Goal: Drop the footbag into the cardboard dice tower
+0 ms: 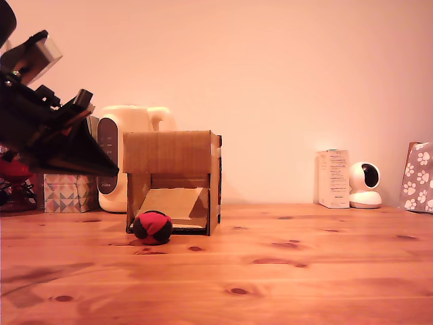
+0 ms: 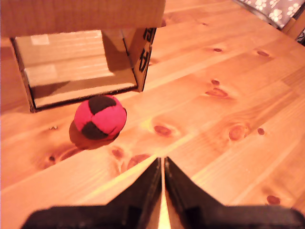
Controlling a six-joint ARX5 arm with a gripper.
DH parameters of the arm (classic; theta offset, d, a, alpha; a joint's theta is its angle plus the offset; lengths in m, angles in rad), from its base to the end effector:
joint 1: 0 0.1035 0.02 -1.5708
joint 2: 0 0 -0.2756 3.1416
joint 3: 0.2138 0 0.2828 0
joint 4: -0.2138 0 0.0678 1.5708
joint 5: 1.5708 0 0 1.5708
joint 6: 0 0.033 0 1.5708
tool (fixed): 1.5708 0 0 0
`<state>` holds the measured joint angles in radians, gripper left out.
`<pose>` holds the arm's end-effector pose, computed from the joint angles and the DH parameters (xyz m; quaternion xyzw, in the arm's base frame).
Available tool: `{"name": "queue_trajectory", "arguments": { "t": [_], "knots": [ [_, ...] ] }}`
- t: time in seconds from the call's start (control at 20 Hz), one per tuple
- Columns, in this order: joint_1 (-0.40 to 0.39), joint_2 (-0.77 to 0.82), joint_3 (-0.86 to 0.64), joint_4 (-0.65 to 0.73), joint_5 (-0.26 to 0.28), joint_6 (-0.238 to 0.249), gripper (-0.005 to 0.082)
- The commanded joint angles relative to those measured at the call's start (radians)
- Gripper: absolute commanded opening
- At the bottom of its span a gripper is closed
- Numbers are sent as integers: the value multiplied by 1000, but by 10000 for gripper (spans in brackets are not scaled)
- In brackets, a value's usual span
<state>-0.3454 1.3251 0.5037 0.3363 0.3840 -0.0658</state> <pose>0.2519 -0.1038 0.1635 -0.0345 0.2514 -0.3381 0.9062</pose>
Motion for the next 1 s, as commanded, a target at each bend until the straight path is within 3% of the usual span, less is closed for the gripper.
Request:
{"name": "queue_trajectory", "arguments": {
  "t": [0.0,0.25,0.45,0.6,0.75,0.8,0.95],
  "knots": [
    [-7,5,-14,42,0,25,-11],
    [-9,45,-14,158,1,49,-8],
    [-9,131,-13,266,-1,83,202],
    [-9,214,-11,336,-15,85,240],
    [-9,312,12,397,-32,82,695],
    [-9,337,24,396,-35,86,758],
    [-9,393,62,402,-36,94,766]
  ]
}}
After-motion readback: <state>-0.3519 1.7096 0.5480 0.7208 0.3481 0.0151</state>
